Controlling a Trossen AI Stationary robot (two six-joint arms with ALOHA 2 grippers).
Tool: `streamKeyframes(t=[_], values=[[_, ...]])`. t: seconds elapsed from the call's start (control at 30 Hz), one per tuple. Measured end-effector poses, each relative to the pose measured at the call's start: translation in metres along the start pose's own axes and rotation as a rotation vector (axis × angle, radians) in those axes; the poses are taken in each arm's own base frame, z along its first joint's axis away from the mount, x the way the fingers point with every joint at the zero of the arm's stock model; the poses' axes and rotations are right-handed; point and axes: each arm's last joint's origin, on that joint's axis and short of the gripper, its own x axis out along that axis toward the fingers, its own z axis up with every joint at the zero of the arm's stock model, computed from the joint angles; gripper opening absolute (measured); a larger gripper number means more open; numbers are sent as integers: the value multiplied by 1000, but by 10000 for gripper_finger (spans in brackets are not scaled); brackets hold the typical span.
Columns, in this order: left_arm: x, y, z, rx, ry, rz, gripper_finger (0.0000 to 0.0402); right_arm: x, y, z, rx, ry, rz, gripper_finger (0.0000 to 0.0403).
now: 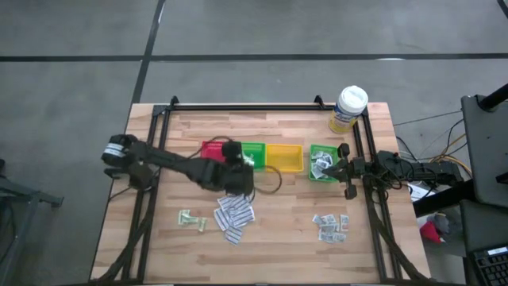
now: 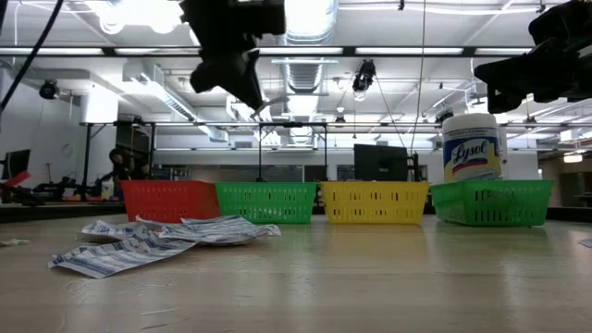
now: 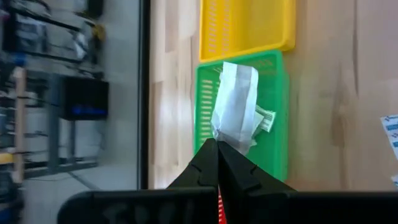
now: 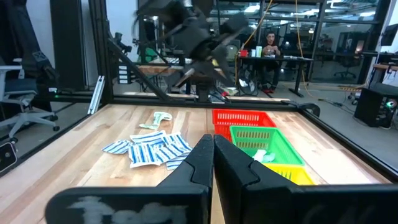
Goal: Pick & Place First Aid Supplies
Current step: Put the green bandage into the left green bin
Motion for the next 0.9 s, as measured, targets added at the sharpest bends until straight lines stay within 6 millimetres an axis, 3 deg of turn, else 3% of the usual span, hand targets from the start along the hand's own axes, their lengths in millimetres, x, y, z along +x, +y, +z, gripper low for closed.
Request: streamKeyframes(t=[0.47, 0.9], values=[[47, 56, -13, -79, 107, -98, 0, 0, 0, 0, -6, 1, 0, 8], [58, 69, -20, -75, 128, -126, 0, 0, 0, 0, -7, 1, -1, 8]])
